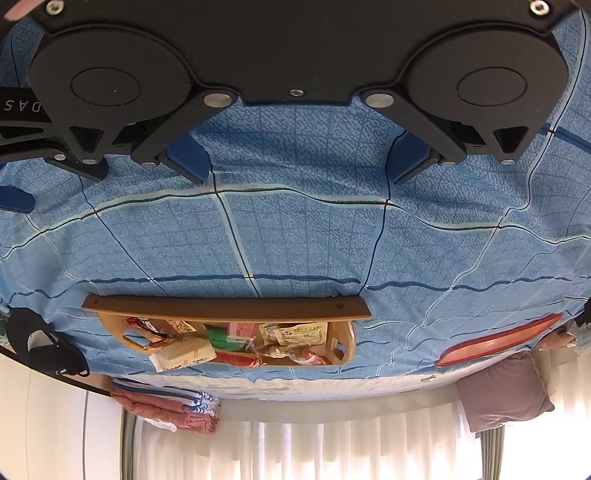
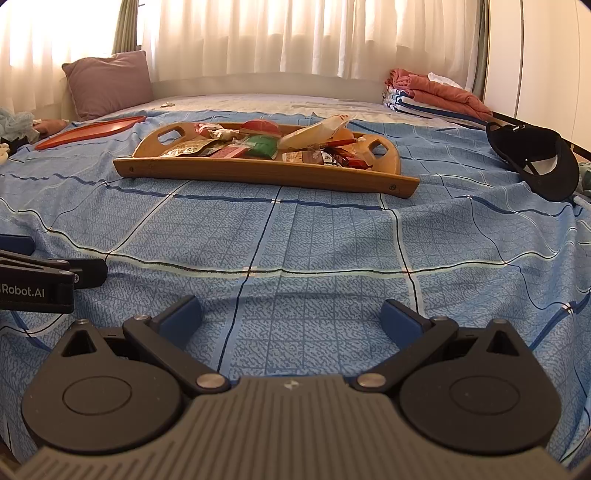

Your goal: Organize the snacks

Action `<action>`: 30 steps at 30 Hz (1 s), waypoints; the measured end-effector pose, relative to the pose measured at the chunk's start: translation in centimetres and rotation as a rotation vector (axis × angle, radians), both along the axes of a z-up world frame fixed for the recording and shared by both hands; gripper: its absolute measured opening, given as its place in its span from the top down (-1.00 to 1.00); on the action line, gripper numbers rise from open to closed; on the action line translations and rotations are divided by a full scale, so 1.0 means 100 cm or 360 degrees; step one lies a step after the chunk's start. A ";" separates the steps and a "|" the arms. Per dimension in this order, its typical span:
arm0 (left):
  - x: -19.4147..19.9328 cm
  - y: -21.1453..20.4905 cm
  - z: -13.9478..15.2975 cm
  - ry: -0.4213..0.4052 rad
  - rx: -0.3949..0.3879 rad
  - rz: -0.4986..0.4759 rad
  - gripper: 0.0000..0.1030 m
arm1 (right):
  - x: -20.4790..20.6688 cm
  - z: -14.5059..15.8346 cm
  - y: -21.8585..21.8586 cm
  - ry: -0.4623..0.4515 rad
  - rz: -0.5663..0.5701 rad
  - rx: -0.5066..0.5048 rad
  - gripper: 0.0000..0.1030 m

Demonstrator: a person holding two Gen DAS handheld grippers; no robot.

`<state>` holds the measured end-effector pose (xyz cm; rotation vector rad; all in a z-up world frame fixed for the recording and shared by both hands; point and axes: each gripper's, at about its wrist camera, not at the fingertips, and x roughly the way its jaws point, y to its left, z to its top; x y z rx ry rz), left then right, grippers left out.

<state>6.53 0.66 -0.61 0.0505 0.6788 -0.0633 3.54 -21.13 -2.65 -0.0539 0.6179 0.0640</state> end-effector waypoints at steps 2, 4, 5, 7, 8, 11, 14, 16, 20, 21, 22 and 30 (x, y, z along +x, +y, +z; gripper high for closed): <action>0.000 0.000 0.000 0.0002 -0.0003 -0.0003 -1.00 | 0.000 0.000 0.000 -0.0001 0.0000 -0.0001 -1.00; 0.000 0.000 0.000 -0.0001 0.0003 -0.0004 -1.00 | 0.000 0.000 0.000 0.0001 0.0000 0.0000 -1.00; 0.000 0.000 0.000 -0.0002 0.0007 -0.0004 -1.00 | 0.000 0.000 0.000 0.0001 0.0000 0.0001 -1.00; 0.000 0.000 -0.001 -0.0004 0.0009 -0.0004 -1.00 | 0.000 0.000 0.000 0.0000 0.0000 -0.0001 -1.00; 0.000 -0.001 -0.001 -0.0004 0.0009 -0.0005 -1.00 | 0.000 0.000 0.000 0.0000 0.0000 -0.0001 -1.00; -0.001 0.000 -0.001 -0.0007 0.0006 -0.0005 -1.00 | 0.000 0.000 0.000 0.0001 0.0001 -0.0001 -1.00; -0.001 0.000 -0.001 -0.0011 0.0007 -0.0005 -1.00 | 0.000 0.000 0.000 0.0001 0.0001 -0.0001 -1.00; -0.001 0.000 -0.001 -0.0010 0.0007 -0.0005 -1.00 | 0.000 0.000 0.000 0.0000 0.0000 -0.0001 -1.00; -0.001 0.000 -0.001 -0.0008 0.0006 -0.0005 -1.00 | 0.000 0.000 0.000 -0.0002 0.0000 -0.0002 -1.00; -0.001 0.000 -0.001 -0.0009 0.0007 -0.0005 -1.00 | 0.000 0.000 0.000 -0.0001 0.0001 -0.0002 -1.00; -0.001 0.000 -0.001 -0.0009 0.0007 -0.0005 -1.00 | 0.000 0.000 0.000 -0.0001 0.0001 -0.0001 -1.00; -0.001 0.000 -0.001 -0.0009 0.0008 -0.0005 -1.00 | 0.000 0.000 0.000 -0.0002 0.0001 -0.0002 -1.00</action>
